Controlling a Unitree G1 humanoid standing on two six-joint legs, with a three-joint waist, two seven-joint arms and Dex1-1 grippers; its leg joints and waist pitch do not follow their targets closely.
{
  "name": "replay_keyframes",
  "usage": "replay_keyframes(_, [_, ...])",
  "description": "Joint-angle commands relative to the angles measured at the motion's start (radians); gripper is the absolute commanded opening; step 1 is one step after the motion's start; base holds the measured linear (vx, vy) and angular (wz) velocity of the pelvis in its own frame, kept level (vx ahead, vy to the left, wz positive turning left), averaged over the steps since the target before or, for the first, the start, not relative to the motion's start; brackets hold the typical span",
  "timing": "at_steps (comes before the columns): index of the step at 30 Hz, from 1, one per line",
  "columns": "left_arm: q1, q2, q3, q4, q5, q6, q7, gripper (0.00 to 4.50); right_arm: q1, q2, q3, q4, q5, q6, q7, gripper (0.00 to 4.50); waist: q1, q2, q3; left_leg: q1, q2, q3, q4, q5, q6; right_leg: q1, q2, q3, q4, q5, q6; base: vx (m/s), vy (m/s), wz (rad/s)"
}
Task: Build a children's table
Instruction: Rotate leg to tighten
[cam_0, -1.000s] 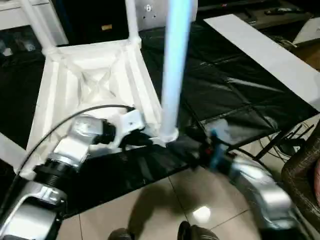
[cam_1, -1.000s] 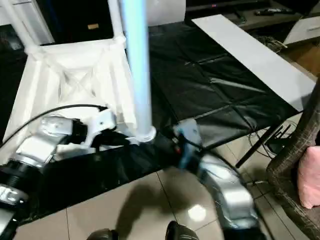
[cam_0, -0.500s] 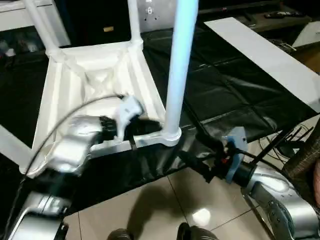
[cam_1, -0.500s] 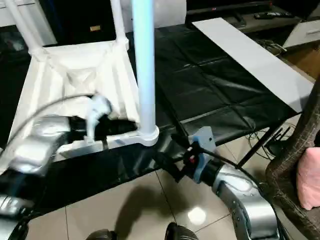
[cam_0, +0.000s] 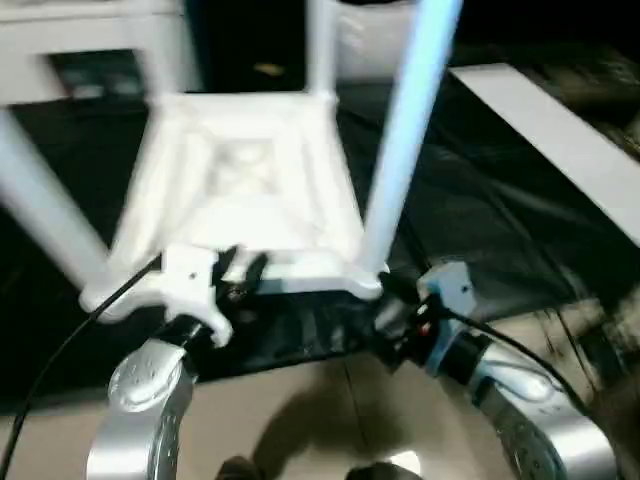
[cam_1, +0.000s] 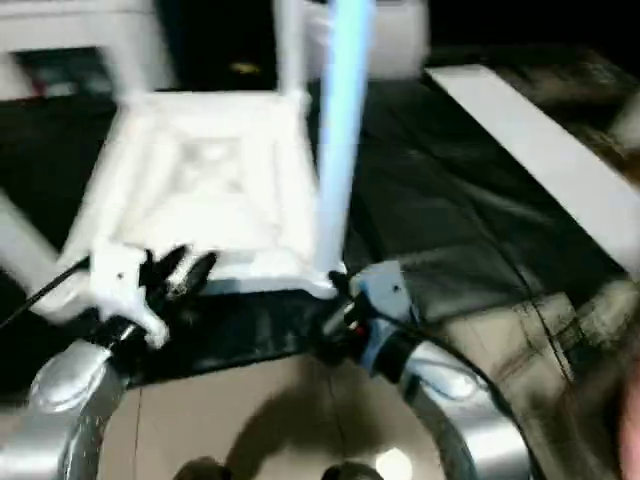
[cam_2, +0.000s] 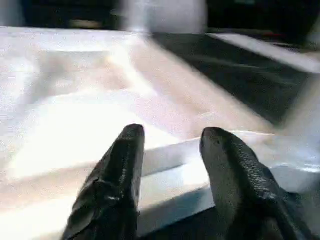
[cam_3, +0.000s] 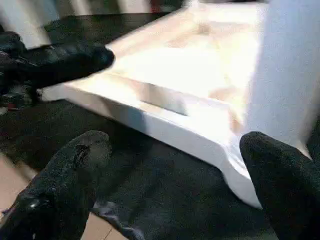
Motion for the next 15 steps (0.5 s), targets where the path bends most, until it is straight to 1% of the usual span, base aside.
replay_keyframes(1, [0.005,-0.021,-0.04,-0.035,0.031,-0.01,0.042,2.4,-0.006,-0.015,-0.007,-0.008,-0.002,-0.007,0.007,4.5,0.009,-0.021,-0.03,0.021,-0.056,0.057,0.097,-0.372,0.061,-0.041,-0.122,0.046,-0.241,-0.666,-0.341,-0.058,-0.312,0.96])
replay_keyframes(2, [0.011,-0.031,-0.04,-0.038,0.037,0.002,0.064,2.53,-0.014,-0.018,0.001,-0.003,-0.008,-0.013,0.013,4.5,0.017,-0.018,-0.021,0.075,-0.086,0.147,0.254,-0.306,0.098,-0.091,-0.145,-0.006,-0.302,-0.813,-0.37,-0.037,-0.246,0.55])
replay_keyframes(3, [0.015,-0.038,-0.039,-0.041,0.039,0.011,0.079,2.62,-0.019,-0.021,0.006,0.0,-0.011,-0.016,0.017,4.5,0.04,-0.025,-0.042,-0.043,-0.033,0.204,0.247,-0.278,0.192,0.075,-0.187,0.012,-0.24,-0.77,-0.227,-0.037,-0.246,0.55])
replay_keyframes(4, [0.018,-0.035,-0.047,-0.043,0.06,0.024,0.098,2.62,-0.025,-0.023,0.01,0.004,-0.012,-0.019,0.018,4.5,0.04,-0.025,-0.042,-0.043,-0.033,0.204,0.247,-0.278,0.192,0.075,-0.187,0.012,-0.24,-0.77,-0.227,0.03,-0.177,0.51])
replay_keyframes(5, [0.019,-0.033,-0.05,-0.037,0.082,0.039,0.122,2.65,-0.04,-0.02,0.013,0.016,-0.012,-0.018,0.016,4.5,0.04,-0.026,-0.053,-0.001,-0.013,0.208,0.145,-0.252,0.253,0.1,-0.206,0.035,-0.244,-0.575,-0.081,-0.028,-0.211,0.87])
replay_keyframes(6, [0.018,-0.034,-0.048,-0.035,0.087,0.047,0.13,2.73,-0.044,-0.019,0.014,0.019,-0.012,-0.017,0.015,4.5,0.047,-0.012,-0.058,0.02,-0.016,0.208,0.088,-0.178,0.268,0.099,-0.192,0.016,-0.246,-0.524,0.021,-0.028,-0.211,0.87])
replay_keyframes(7, [0.014,-0.049,-0.034,-0.03,0.089,0.052,0.157,2.84,-0.055,-0.01,0.014,0.033,-0.014,-0.027,0.002,4.5,0.04,0.0,-0.06,0.035,0.025,0.161,0.008,-0.104,0.301,0.088,-0.127,-0.059,-0.253,-0.377,0.28,-0.085,-0.258,0.83])
replay_keyframes(8, [0.013,-0.05,-0.032,-0.029,0.09,0.053,0.162,2.84,-0.056,-0.006,0.013,0.035,-0.013,-0.029,-0.002,4.5,0.042,0.01,-0.064,0.037,0.101,0.118,-0.012,-0.126,0.325,0.1,-0.139,-0.066,-0.243,-0.302,0.345,-0.053,-0.245,0.69])
replay_keyframes(9, [0.004,-0.065,-0.012,-0.027,0.084,0.037,0.195,2.84,-0.065,0.016,0.002,0.046,-0.004,-0.013,-0.038,4.5,0.022,0.001,-0.073,0.067,0.271,0.037,-0.074,-0.22,0.383,0.04,-0.231,0.191,0.065,-0.068,0.15,-0.053,-0.245,0.69])
replay_keyframes(10, [0.003,-0.067,-0.009,-0.027,0.082,0.035,0.197,2.84,-0.066,0.018,0.001,0.047,-0.002,-0.009,-0.041,4.5,0.022,0.001,-0.073,0.067,0.271,0.037,-0.074,-0.22,0.383,0.04,-0.231,0.191,0.065,-0.068,0.15,0.015,-0.179,1.01])
replay_keyframes(11, [0.0,-0.073,0.0,-0.029,0.071,0.034,0.2,2.84,-0.069,0.017,0.001,0.048,-0.001,0.002,-0.047,4.5,0.076,-0.09,-0.041,0.03,-0.058,0.212,0.192,-0.252,0.186,0.016,-0.224,0.382,-0.198,-0.261,0.268,0.123,-0.129,0.66])
replay_keyframes(12, [0.0,-0.074,0.003,-0.03,0.069,0.032,0.202,2.84,-0.071,0.015,0.002,0.049,0.0,0.001,-0.047,4.5,0.095,-0.076,-0.048,-0.034,-0.068,0.145,0.196,-0.163,0.196,0.063,-0.209,0.347,-0.161,-0.22,0.371,0.123,-0.129,0.66])
replay_keyframes(13, [-0.001,-0.071,0.009,-0.029,0.072,0.027,0.207,2.84,-0.072,0.013,0.004,0.051,-0.001,-0.006,-0.046,4.5,0.1,-0.077,-0.062,-0.037,-0.07,0.13,0.181,-0.12,0.19,0.073,-0.19,0.336,-0.141,-0.167,0.384,0.057,-0.067,0.01])
replay_keyframes(14, [-0.007,-0.062,0.023,-0.03,0.079,0.022,0.22,2.84,-0.077,0.01,0.007,0.057,-0.009,-0.028,-0.043,4.5,0.107,-0.077,-0.059,-0.006,-0.081,0.125,0.146,-0.068,0.183,0.058,-0.153,0.315,-0.135,-0.052,0.318,0.0,0.0,0.0])
replay_keyframes(15, [-0.007,-0.062,0.023,-0.03,0.079,0.022,0.22,2.84,-0.077,0.01,0.007,0.057,-0.009,-0.028,-0.043,4.5,0.104,-0.073,-0.061,0.003,-0.078,0.127,0.128,-0.06,0.184,0.058,-0.146,0.314,-0.142,-0.036,0.258,-0.094,0.002,0.16])
